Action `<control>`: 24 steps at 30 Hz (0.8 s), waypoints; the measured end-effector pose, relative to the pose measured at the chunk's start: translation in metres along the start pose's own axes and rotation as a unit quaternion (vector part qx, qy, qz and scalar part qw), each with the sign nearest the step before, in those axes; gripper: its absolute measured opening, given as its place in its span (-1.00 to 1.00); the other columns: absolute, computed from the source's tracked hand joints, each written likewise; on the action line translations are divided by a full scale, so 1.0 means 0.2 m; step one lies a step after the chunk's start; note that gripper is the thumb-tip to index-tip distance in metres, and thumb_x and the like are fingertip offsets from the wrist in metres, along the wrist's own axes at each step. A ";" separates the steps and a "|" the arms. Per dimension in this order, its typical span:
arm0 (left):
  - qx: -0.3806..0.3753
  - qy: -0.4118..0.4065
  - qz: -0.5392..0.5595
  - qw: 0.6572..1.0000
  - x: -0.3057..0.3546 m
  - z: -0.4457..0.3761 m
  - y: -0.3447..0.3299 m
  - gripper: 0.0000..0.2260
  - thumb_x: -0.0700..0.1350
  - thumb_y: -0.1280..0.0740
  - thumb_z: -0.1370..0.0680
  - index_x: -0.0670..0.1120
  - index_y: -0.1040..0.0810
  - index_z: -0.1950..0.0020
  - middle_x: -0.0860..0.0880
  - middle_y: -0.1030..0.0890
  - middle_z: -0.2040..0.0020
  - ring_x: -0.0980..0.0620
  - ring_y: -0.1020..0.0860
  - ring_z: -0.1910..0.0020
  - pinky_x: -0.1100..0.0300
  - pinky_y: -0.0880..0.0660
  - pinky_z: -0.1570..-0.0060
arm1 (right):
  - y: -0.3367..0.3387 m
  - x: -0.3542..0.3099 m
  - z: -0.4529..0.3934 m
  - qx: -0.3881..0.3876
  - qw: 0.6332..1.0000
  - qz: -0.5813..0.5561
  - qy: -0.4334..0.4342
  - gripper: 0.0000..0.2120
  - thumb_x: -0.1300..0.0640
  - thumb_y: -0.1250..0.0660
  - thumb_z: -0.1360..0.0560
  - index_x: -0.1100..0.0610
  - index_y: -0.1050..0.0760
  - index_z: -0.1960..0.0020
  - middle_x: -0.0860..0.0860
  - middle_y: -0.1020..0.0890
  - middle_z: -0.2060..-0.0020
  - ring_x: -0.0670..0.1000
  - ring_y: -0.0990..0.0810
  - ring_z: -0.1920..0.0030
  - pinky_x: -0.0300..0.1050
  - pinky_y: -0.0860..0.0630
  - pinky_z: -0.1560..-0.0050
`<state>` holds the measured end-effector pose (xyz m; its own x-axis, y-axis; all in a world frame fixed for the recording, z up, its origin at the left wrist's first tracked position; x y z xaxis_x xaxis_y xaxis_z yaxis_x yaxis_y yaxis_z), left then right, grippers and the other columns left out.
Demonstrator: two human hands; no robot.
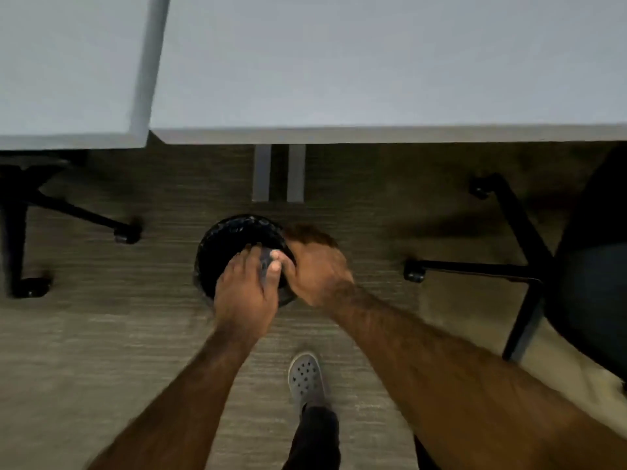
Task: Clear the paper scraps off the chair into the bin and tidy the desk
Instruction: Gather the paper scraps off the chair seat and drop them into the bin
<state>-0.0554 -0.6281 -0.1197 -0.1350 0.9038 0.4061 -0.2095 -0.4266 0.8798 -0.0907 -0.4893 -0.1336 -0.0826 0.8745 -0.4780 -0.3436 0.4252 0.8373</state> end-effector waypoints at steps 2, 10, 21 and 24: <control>-0.002 -0.049 0.027 0.998 0.22 0.05 0.09 -0.41 0.26 0.10 -0.59 -0.10 -0.48 -0.27 -0.13 -0.60 -0.17 -0.16 -0.53 -0.17 -0.05 -0.49 -0.09 | 0.21 0.04 0.12 0.032 0.999 -0.010 -0.014 -0.44 -0.24 0.09 -0.57 0.06 -0.40 -0.33 0.14 -0.57 -0.18 0.20 -0.51 -0.18 0.07 -0.41 -0.15; 0.018 -0.192 0.114 0.975 1.09 0.22 0.21 -0.66 0.08 -0.06 -0.63 -0.08 -0.54 -0.10 -0.01 -0.61 0.05 -0.02 -0.56 0.06 -0.07 -0.53 0.07 | 0.93 0.39 0.63 0.292 0.943 -0.111 -0.118 -0.52 -0.18 0.01 -0.61 0.08 -0.59 -0.06 -0.02 -0.67 0.04 0.00 -0.58 -0.02 -0.02 -0.45 -0.06; -0.066 -0.405 0.081 0.908 2.21 0.40 -0.02 -0.70 -0.01 -0.22 -0.55 -0.09 -0.50 -0.23 -0.03 -0.58 -0.02 0.10 -0.48 0.03 0.11 -0.47 0.05 | 1.55 1.32 1.51 0.451 0.838 -0.091 -0.294 -0.51 -0.20 -0.05 -0.59 0.12 -0.48 -0.27 0.03 -0.60 -0.16 0.04 -0.50 -0.19 0.08 -0.48 -0.16; -0.100 -0.454 0.056 0.884 2.46 0.42 -0.19 -0.62 0.01 -0.24 -0.54 -0.07 -0.44 -0.33 -0.05 -0.56 -0.18 0.02 -0.50 -0.12 0.08 -0.46 -0.08 | 1.56 1.63 1.70 0.391 0.819 -0.089 -0.410 -0.43 -0.24 -0.04 -0.57 0.10 -0.30 -0.42 0.05 -0.45 -0.35 0.09 -0.39 -0.33 0.15 -0.42 -0.27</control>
<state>-0.0330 -0.1644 0.0681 0.6481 0.4713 0.5982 -0.4231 -0.4303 0.7974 0.0929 0.0082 0.0621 0.6708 0.5085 -0.5399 0.4492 0.3008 0.8413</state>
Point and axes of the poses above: each hand's wrist, its own z-axis away from the middle knuckle, its own y-axis out of the back of the hand, x = y × z, the point moved 1 cm from there along -z, towards the middle knuckle
